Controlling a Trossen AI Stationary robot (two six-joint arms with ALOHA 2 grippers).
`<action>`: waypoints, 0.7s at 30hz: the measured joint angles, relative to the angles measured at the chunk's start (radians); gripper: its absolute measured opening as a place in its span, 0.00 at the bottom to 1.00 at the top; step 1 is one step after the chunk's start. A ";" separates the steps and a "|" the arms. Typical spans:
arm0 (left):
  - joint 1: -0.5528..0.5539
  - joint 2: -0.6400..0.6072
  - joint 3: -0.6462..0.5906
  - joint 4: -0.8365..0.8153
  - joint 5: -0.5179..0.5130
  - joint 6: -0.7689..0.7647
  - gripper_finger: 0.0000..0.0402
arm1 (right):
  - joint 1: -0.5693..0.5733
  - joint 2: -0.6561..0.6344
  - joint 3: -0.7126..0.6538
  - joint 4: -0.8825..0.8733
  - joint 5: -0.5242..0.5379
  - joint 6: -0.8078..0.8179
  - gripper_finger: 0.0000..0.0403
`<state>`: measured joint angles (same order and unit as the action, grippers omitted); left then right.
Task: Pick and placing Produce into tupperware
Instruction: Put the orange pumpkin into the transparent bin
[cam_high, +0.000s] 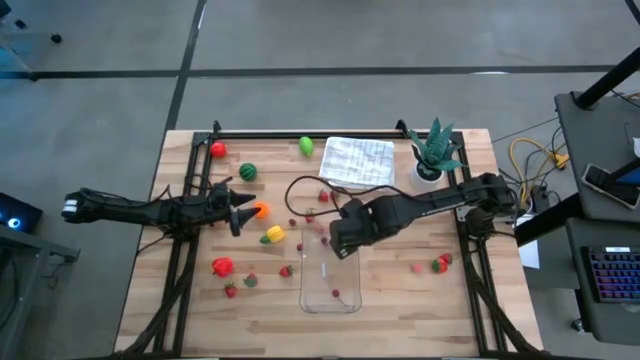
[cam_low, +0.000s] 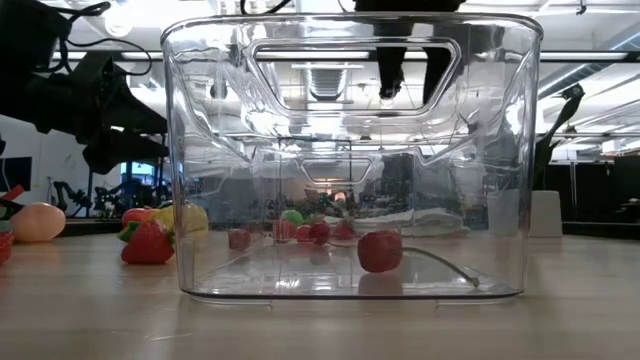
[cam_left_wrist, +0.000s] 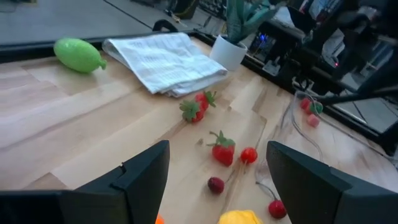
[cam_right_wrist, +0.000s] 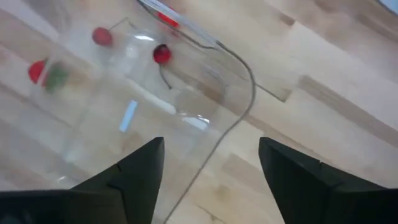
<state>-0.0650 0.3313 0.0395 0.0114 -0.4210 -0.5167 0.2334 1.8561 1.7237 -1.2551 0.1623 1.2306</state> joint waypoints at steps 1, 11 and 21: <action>0.000 0.000 0.000 0.019 0.000 0.000 0.63 | 0.002 0.000 0.000 -0.004 0.000 0.003 0.64; 0.000 -0.002 0.026 0.334 -0.068 -0.001 0.63 | 0.003 -0.003 -0.005 -0.003 -0.001 -0.016 0.61; 0.009 0.091 0.341 -0.107 -0.012 0.284 0.63 | -0.035 -0.009 -0.006 -0.061 0.011 -0.036 0.61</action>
<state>-0.0563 0.4222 0.3801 -0.0952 -0.4328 -0.2332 0.1988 1.8474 1.7176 -1.3163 0.1731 1.1944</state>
